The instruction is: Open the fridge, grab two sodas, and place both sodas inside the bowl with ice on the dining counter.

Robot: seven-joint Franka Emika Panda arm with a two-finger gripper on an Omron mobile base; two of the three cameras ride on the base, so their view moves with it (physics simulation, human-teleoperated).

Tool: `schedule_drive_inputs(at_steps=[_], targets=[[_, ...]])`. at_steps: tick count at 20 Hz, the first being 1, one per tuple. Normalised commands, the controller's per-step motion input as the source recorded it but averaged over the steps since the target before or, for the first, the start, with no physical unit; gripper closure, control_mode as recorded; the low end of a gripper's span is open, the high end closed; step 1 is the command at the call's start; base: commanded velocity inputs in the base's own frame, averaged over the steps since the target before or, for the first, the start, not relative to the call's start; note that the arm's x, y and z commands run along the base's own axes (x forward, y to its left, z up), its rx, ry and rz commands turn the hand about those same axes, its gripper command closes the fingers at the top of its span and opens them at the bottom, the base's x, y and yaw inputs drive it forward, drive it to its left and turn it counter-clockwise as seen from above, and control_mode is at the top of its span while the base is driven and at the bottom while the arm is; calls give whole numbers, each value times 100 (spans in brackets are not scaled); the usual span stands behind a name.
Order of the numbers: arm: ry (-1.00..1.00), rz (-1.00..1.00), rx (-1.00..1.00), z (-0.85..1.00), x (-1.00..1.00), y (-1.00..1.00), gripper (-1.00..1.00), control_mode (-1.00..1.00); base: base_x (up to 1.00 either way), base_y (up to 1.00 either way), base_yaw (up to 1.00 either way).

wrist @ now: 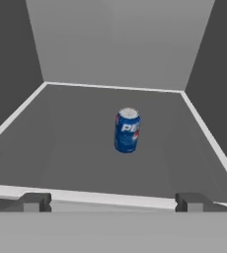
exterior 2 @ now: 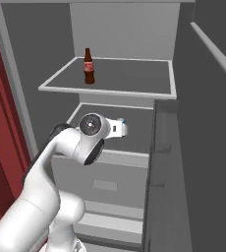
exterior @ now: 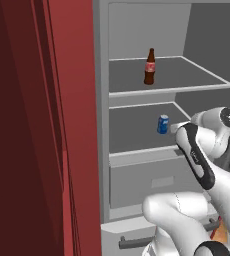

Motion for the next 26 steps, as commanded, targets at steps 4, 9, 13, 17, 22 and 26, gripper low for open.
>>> schedule_drive_inputs(at_steps=[4,9,13,17,22,26], targets=[[0,0,1,0,42,-1,-100,-100,0,0,0],[0,1,3,0,37,-22,-100,-100,0,0,0],[0,0,0,-3,20,-4,-100,-100,0,0,0],[0,0,0,-4,23,4,-100,-100,0,0,0],[0,0,0,-10,28,6,-100,-100,0,0,0],[0,0,0,-19,29,0,-100,-100,0,0,0]])
